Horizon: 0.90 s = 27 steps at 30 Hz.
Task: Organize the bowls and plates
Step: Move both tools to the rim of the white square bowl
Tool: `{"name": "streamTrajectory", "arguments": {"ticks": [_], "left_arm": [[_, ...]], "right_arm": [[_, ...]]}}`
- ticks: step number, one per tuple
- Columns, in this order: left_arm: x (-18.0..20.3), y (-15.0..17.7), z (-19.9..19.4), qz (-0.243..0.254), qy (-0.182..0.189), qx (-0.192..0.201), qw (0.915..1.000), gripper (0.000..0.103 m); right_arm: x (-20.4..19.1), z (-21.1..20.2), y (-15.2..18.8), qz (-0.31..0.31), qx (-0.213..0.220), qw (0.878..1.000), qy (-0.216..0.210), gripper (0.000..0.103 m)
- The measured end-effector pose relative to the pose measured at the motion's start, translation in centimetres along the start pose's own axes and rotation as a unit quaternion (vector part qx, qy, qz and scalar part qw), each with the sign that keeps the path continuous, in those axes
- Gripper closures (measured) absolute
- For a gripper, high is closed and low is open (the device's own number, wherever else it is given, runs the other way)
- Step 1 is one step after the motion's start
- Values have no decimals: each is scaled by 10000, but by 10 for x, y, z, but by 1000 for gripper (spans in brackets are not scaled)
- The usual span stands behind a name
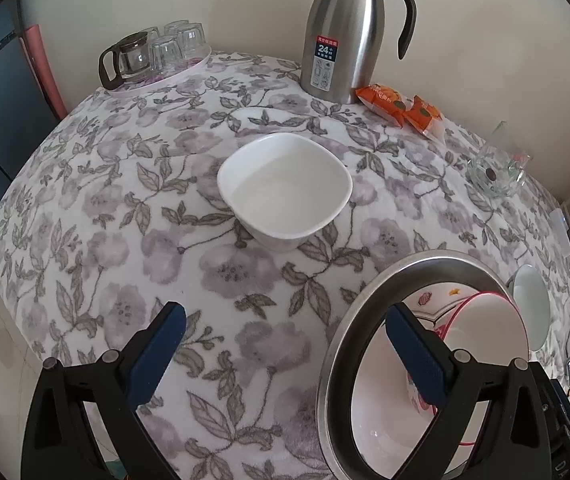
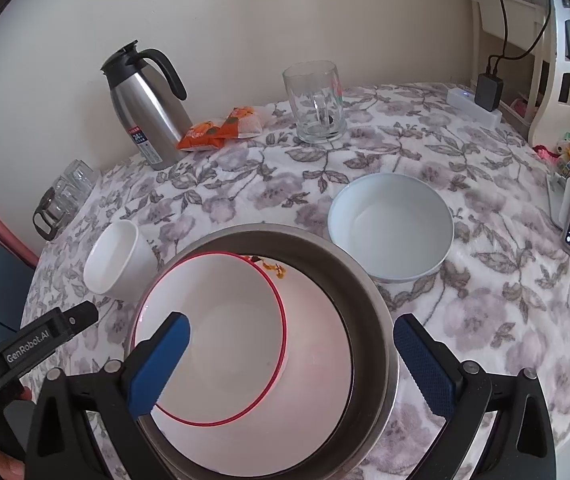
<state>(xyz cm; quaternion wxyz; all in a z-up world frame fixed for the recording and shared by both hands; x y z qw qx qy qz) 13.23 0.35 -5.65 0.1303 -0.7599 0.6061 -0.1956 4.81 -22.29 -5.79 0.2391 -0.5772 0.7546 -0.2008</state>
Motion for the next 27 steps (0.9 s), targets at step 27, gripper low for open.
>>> {"name": "streamTrajectory", "arguments": {"ticks": [27], "left_arm": [[-119,-57,-17,-1696,-166,538,9839,3]], "right_arm": [[-126,-33,-30,-1228,1271,9822,-641,0]]}}
Point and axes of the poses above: each gripper's, at about its wrist camera, not at the fingertips, and z roughly the way its jaws point, x to its right, y to its underside, the point moved 7 cm from there along z, roughly the way its jaws point, and after that the axes turned 11 degrees about -z, right-handed, at the moved point
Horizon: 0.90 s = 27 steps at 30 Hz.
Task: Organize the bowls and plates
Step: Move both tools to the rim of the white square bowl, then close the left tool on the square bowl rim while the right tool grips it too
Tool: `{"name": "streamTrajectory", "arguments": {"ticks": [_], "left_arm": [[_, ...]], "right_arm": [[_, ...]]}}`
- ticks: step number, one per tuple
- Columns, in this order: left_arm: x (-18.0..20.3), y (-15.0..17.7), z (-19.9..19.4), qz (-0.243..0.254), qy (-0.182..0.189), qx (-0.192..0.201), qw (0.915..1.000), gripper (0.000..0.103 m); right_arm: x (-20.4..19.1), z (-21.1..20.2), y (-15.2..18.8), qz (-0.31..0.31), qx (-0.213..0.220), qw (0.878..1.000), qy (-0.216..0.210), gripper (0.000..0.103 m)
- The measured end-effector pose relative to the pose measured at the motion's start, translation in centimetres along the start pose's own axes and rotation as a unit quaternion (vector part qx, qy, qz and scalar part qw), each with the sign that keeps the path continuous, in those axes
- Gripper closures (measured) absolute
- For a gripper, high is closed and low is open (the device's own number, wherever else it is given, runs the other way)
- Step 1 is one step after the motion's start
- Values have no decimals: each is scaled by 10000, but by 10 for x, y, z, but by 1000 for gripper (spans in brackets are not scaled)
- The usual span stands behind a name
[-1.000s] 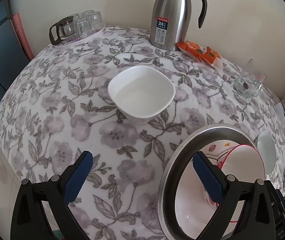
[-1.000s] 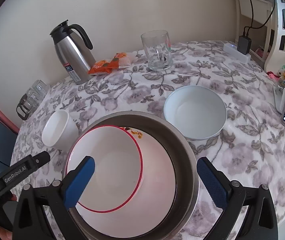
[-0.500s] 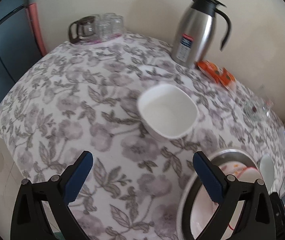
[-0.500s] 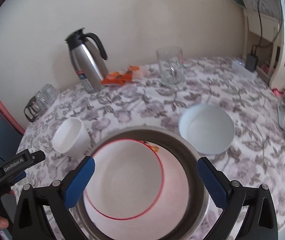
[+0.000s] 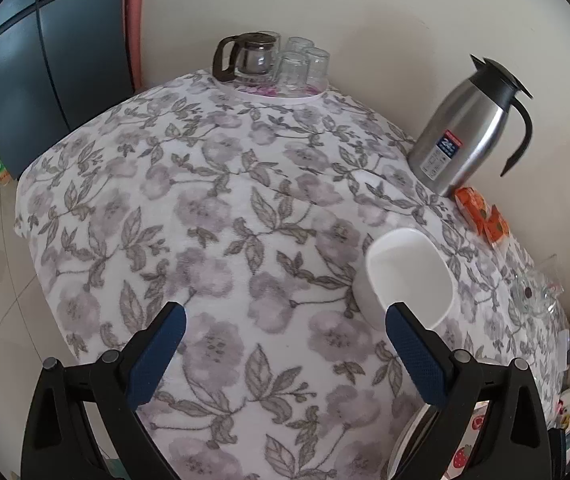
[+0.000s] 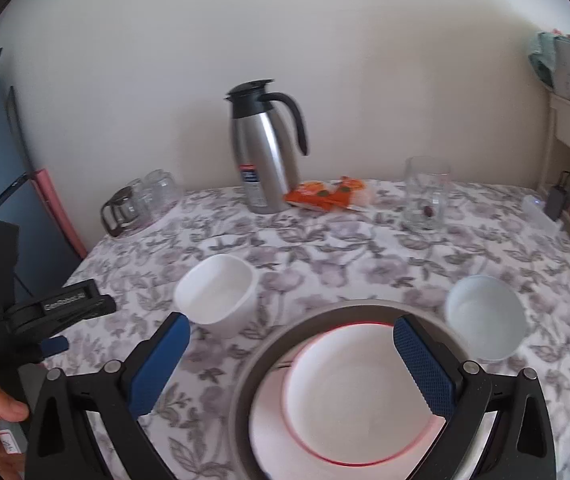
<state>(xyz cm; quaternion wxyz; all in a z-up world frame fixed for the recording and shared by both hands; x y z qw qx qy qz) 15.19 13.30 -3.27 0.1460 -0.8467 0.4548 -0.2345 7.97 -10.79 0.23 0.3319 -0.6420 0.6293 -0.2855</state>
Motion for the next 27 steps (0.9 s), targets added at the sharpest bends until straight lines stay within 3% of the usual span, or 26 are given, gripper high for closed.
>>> {"name": "streamTrajectory", "arguments": {"ticks": [13,19,22,27], "left_arm": [[-26,-22,8,-275,49,80,9996,3],[-15,-31,5,-123,195,305,9993,3],[-6,-31,10,-83,334,194,9992,3],[8,-35,20,-52,531,-44,9986,3]], "right_arm": [[-44,26,-8,-120,-46,9992,-388,0],[-48,38,-13,-153,-68,9993,-322,0],[-46,45,-15,-67,-76,9995,-290,1],[-41,59,-16,75,-182,9996,-194,14]]}}
Point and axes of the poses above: each gripper's, at about its wrist camera, not at the fingertips, and z roughly the way its jaws point, x to its right, y to its underside, the point moved 7 cm from there along z, roughly the way its jaws point, and after that the axes turned 11 degrees about -z, right-handed, at the moved point
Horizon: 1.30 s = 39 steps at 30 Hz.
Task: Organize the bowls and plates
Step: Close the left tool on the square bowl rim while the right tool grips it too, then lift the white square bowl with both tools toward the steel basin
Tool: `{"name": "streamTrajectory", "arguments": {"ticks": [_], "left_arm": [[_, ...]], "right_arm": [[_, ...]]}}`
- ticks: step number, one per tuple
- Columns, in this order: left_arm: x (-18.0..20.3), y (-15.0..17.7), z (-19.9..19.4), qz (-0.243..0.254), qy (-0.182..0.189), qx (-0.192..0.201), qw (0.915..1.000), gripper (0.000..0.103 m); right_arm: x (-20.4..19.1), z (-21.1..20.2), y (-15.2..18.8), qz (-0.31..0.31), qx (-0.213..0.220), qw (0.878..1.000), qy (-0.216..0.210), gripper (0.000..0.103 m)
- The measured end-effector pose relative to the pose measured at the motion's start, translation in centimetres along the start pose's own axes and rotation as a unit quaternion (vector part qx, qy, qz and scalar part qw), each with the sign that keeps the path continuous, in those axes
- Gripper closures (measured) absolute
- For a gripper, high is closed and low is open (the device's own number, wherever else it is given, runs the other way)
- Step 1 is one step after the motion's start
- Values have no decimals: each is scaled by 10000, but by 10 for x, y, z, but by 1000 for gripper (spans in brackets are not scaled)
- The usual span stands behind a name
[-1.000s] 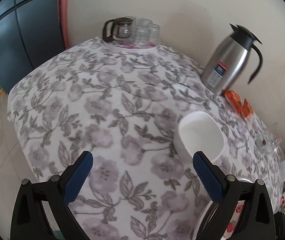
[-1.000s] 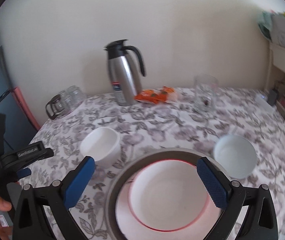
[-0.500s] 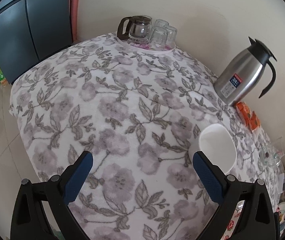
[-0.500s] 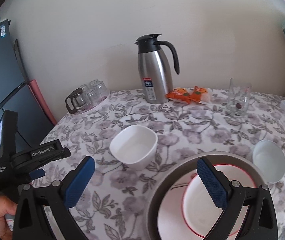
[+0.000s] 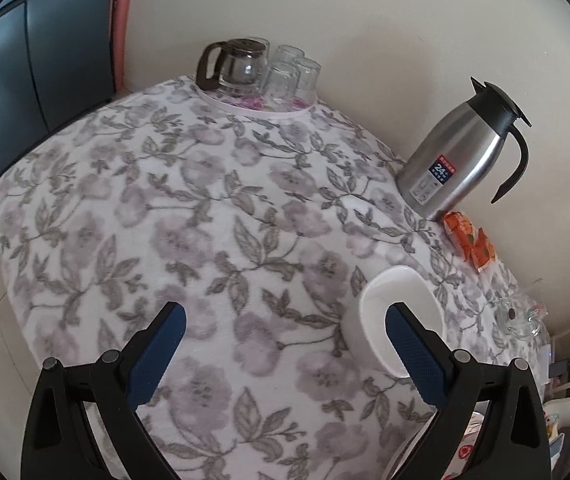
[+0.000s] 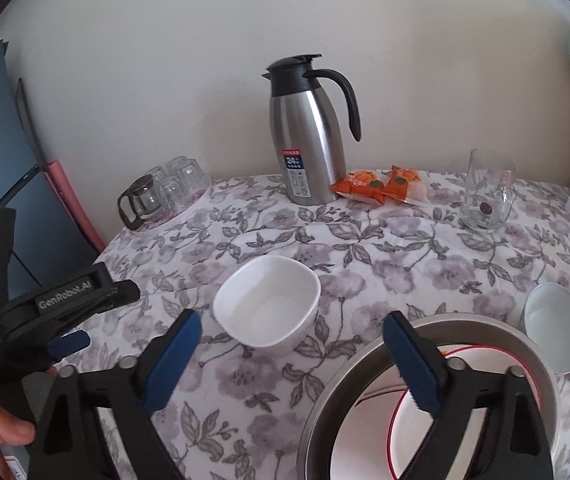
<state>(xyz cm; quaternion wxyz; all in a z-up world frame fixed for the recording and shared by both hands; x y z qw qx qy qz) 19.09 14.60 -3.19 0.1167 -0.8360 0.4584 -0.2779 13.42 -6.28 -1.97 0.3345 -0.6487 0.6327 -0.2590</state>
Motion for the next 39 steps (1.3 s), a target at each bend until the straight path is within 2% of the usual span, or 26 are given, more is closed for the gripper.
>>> {"name": "streamTrajectory", "arguments": {"ticks": [4,8,10,13,15,20,24,26,33,39], "left_arm": [[10,0,14,-42,130,-237,9996,3],[21,3,30,-18,158,-471,9988,3],[29,6,40,82,177,-580,9981,3],[38,9,51,288,125,-635,9975,3],[44,11,59,401,115,-690,9967,3],[52,12,74,466,198,-807,9955,6],[62,14,84,570,275,-862,9943,13],[65,15,88,589,298,-918,9936,23],[73,21,106,662,376,-1072,9913,35],[77,25,116,781,404,-1157,9894,54]], "right_arm": [[5,13,0,235,-100,9997,48,20],[0,28,1,275,-237,9993,83,32],[-2,37,2,283,-348,9989,108,33],[-6,49,3,329,-462,9984,70,35],[-7,58,7,404,-595,9974,71,43],[-11,79,16,427,-889,9951,82,52],[-8,91,19,472,-1046,9932,186,58],[-4,97,22,560,-1110,9920,202,61],[0,113,31,639,-1290,9894,170,67],[1,118,34,659,-1331,9889,109,74]]}}
Point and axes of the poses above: each gripper's, at about its wrist camera, not at the fingertips, and z roughly the way its jaws point, x to its right, y to its underside, the point moved 7 cm from there along z, roughly the way its jaws point, and after that the axes turned 11 degrees about -z, right-handed, at the moved point
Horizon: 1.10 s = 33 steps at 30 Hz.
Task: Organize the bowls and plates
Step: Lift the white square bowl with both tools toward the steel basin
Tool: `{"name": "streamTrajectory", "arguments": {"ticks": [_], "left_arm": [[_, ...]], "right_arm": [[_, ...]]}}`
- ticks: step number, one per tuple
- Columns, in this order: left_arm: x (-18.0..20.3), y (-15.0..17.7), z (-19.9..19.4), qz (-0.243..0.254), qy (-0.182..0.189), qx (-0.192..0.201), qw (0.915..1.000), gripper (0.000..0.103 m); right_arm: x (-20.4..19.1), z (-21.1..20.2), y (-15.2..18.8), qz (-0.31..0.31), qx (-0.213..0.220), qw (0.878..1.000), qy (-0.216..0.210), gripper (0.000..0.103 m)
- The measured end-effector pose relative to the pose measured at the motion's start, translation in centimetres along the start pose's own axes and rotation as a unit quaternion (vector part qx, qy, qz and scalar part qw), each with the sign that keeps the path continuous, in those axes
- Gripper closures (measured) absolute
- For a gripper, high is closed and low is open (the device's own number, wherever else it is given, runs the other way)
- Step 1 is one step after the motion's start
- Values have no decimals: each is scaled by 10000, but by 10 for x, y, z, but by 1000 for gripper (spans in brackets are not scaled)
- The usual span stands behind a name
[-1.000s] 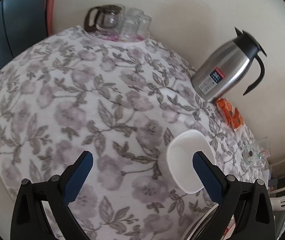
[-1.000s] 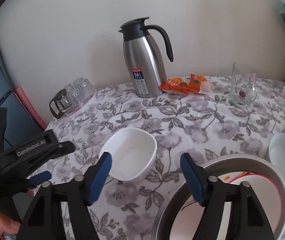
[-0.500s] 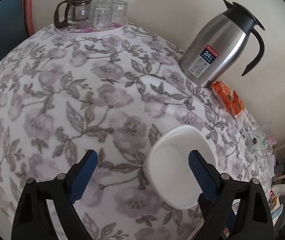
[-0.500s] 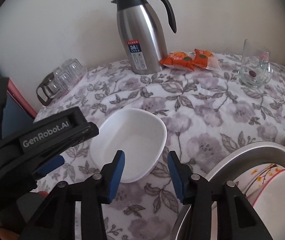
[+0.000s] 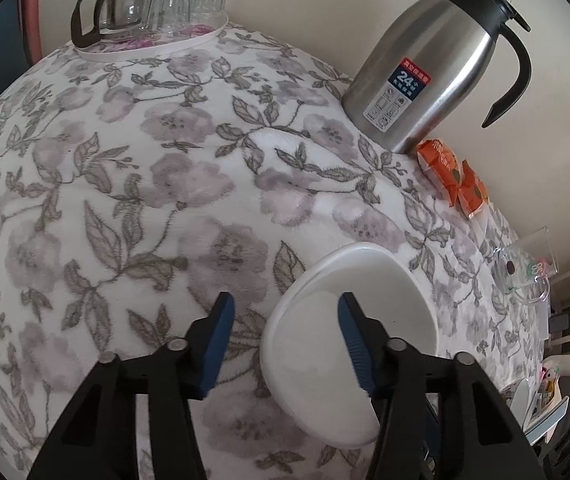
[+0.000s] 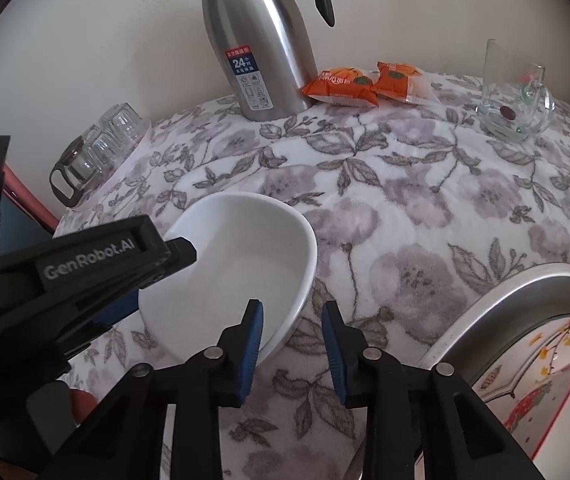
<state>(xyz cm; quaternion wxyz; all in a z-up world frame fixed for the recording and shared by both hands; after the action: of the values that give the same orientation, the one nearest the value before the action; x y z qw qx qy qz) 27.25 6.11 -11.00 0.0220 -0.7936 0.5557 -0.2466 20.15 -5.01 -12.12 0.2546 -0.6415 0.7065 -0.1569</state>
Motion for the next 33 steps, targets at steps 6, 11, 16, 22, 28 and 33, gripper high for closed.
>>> {"name": "streamTrajectory", "arguments": {"ticks": [6,11,16,22,28,33], "left_arm": [[2,1,6,98,-23,-36,9999,76],[1,1,5,129,-64,-13,9999,81],[1,1,4,214,-118,11,9997,85],[5,3,0,343,-178,72,9992,86],[7,4,-6,384,-224,125,9989,86],[11,5,-16,412,-140,179,9989,86]], "right_arm": [[-3,2,0,-37,9,10000,-72,79],[-2,2,0,-46,2,9999,-95,79],[0,3,1,-20,-3,9998,-191,79],[2,1,3,-40,-9,9997,-224,80],[3,-4,2,1,13,9994,-338,80],[4,-16,-2,14,128,9991,-412,80]]}}
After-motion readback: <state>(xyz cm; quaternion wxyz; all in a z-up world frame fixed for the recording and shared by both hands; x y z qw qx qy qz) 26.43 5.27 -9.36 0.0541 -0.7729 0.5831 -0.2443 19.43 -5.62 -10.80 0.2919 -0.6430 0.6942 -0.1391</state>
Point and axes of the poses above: each gripper's, at about its wrist camera, not at the fingertips, and z roughly the way its jaws point, x to its right, y to its underside, the point moved 7 cm from there along z, roughly the way its jaws point, and after that the axes turned 11 degrees about -z, right-handed, at the moved point
